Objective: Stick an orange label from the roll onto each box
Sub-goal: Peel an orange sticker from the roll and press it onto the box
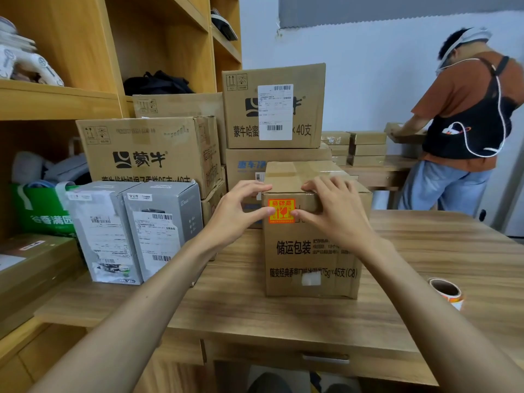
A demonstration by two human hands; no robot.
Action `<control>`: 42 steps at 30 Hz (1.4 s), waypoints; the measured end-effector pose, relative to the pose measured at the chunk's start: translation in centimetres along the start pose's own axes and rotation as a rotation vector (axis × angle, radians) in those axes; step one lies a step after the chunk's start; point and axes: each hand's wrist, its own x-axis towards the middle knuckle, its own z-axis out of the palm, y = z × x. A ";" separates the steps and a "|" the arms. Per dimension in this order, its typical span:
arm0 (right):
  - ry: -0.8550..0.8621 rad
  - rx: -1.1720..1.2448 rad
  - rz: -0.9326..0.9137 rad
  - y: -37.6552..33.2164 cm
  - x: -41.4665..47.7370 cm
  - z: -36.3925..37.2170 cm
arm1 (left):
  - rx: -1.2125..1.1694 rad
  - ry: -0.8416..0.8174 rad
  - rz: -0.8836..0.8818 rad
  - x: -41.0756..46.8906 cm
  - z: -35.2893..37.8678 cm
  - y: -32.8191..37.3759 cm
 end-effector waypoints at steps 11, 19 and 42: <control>0.001 -0.115 -0.022 -0.3 -0.3 0.4 | 0.095 -0.024 0.034 -0.8 0.8 -0.4; 0.034 -0.103 -0.023 -0.3 -0.2 0.4 | 0.069 -0.016 0.057 -0.6 0.7 -0.4; 0.043 -0.020 0.122 1.0 -4.2 -4.4 | 0.398 0.184 0.225 -1.5 0.0 0.3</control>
